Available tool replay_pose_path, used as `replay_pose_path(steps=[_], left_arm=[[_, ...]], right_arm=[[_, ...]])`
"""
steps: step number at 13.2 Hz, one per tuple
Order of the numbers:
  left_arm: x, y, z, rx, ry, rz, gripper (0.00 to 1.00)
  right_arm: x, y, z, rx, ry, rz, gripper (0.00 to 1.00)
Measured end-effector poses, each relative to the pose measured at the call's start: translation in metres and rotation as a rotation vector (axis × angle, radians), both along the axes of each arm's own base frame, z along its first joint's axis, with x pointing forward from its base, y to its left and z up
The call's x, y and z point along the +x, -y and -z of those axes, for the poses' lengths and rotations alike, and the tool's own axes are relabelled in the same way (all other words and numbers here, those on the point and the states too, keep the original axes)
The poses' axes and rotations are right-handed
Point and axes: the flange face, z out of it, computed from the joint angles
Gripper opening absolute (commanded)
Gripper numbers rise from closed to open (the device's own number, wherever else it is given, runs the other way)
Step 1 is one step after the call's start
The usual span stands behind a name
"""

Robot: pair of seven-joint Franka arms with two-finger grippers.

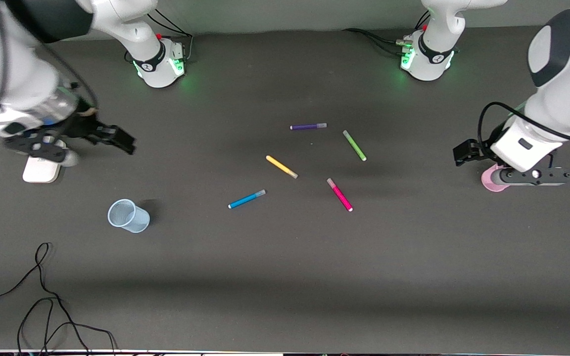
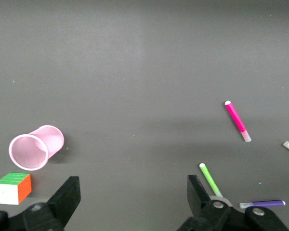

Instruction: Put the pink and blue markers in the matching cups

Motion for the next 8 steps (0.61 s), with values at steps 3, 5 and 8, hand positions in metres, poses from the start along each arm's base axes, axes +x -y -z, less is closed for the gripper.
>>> replay_pose_path(steps=[3,5,8], left_arm=[[0.003,0.039,0.008,-0.011,0.03,-0.047,0.99],[0.004,0.083,0.031,-0.019,0.033,-0.082,0.99],[0.003,0.151,0.087,-0.024,0.01,-0.137,0.99]], right_arm=[[-0.005,-0.056,0.017,0.011,0.005,0.2,1.0],[-0.011,-0.098,0.032,0.013,0.01,0.333,1.0],[-0.019,-0.148,0.059,0.008,0.007,0.538,1.0]])
